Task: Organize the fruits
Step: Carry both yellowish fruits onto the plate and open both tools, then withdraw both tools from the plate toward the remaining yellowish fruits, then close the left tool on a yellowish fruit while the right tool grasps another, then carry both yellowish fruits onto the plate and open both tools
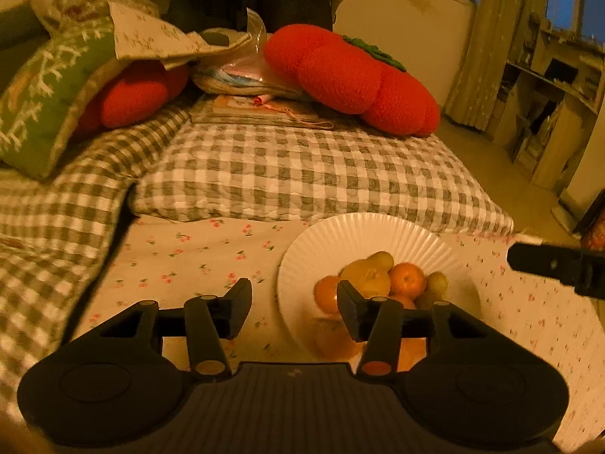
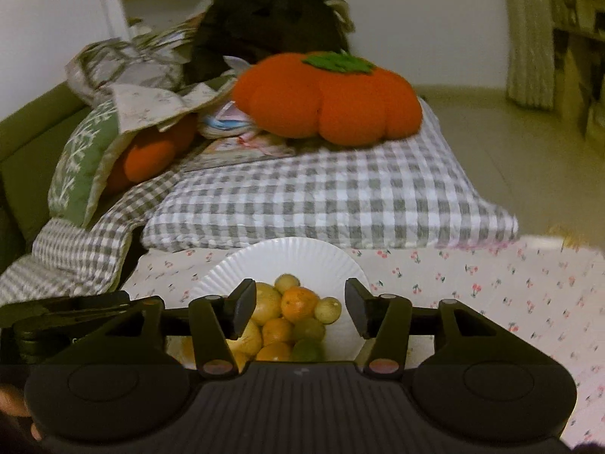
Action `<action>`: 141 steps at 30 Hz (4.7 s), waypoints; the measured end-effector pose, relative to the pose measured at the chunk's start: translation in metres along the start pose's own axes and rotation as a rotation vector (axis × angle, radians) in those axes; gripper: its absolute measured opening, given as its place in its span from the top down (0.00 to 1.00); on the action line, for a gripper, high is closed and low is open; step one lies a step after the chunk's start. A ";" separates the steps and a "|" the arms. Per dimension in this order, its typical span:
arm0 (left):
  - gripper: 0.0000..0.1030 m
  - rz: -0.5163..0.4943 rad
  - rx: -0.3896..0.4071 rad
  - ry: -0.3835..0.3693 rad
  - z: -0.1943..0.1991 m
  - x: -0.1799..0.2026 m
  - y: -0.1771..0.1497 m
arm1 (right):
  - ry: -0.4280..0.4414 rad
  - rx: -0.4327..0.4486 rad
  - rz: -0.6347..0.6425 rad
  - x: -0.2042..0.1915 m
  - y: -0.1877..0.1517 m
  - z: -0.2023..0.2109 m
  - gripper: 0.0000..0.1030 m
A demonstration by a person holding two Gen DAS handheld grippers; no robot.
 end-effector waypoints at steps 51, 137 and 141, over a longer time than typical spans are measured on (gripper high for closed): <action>0.24 0.063 -0.046 0.100 0.063 -0.040 -0.065 | 0.084 -0.034 0.213 -0.085 -0.085 0.025 0.35; 0.89 0.095 -0.054 0.044 0.022 -0.035 -0.043 | 0.064 0.042 0.328 -0.044 -0.027 0.023 0.79; 0.89 0.070 -0.040 0.044 0.020 -0.026 -0.036 | 0.052 0.032 0.321 -0.039 -0.026 0.016 0.79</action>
Point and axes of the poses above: each gripper's, at about its wrist camera, not at the fingertips, and z roughly against the way its jaws point, x to its right, y to its top, the point moved 2 cm from there along -z, roughly the way its jaws point, and after that the axes turned 6 degrees about -y, right-handed, at the moved point
